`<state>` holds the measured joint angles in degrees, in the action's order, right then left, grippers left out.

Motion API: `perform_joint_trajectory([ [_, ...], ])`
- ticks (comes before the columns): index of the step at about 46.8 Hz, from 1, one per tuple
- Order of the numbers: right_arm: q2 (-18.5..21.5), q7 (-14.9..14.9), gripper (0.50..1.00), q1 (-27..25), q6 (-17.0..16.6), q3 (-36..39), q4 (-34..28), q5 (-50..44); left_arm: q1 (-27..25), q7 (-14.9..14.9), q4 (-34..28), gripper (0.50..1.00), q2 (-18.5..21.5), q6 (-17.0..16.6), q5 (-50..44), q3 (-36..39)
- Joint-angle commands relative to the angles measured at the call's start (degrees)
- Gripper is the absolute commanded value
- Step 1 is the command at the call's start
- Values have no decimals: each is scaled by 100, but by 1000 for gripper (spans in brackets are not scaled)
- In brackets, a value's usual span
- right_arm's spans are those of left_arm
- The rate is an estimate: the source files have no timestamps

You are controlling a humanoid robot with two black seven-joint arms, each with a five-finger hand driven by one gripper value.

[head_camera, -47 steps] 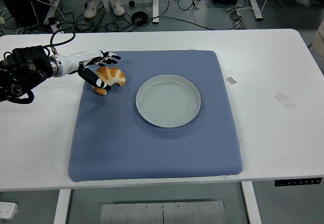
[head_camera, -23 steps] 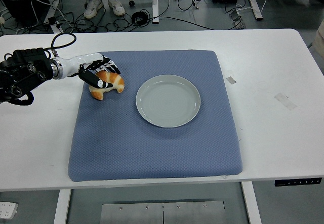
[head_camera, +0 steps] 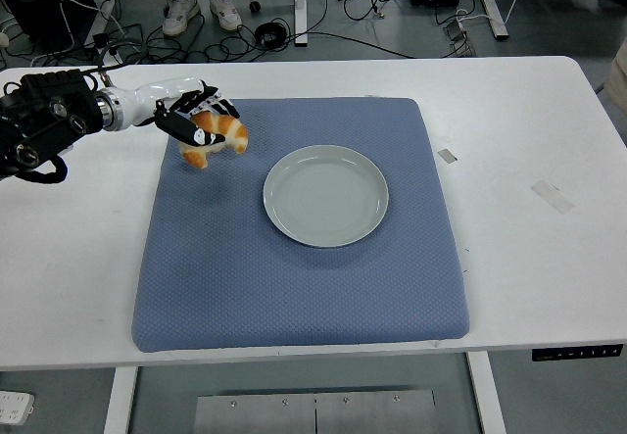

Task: Place the bread on the plate

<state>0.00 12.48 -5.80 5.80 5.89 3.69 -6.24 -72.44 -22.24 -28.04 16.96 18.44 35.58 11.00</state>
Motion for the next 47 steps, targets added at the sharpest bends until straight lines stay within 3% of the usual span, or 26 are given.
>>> perform_joint_trajectory([
  [1,0,0,1000,0,0,9,0,0,-69,0,-8,601,-17,80,1,-150],
  [23,0,0,1000,0,0,0,0,0,-236,-9,-193,622,-474,678,-104,-660],
  [47,0,0,1000,0,0,9,0,0,-139,0,-237,636,-896,713,-166,-616],
])
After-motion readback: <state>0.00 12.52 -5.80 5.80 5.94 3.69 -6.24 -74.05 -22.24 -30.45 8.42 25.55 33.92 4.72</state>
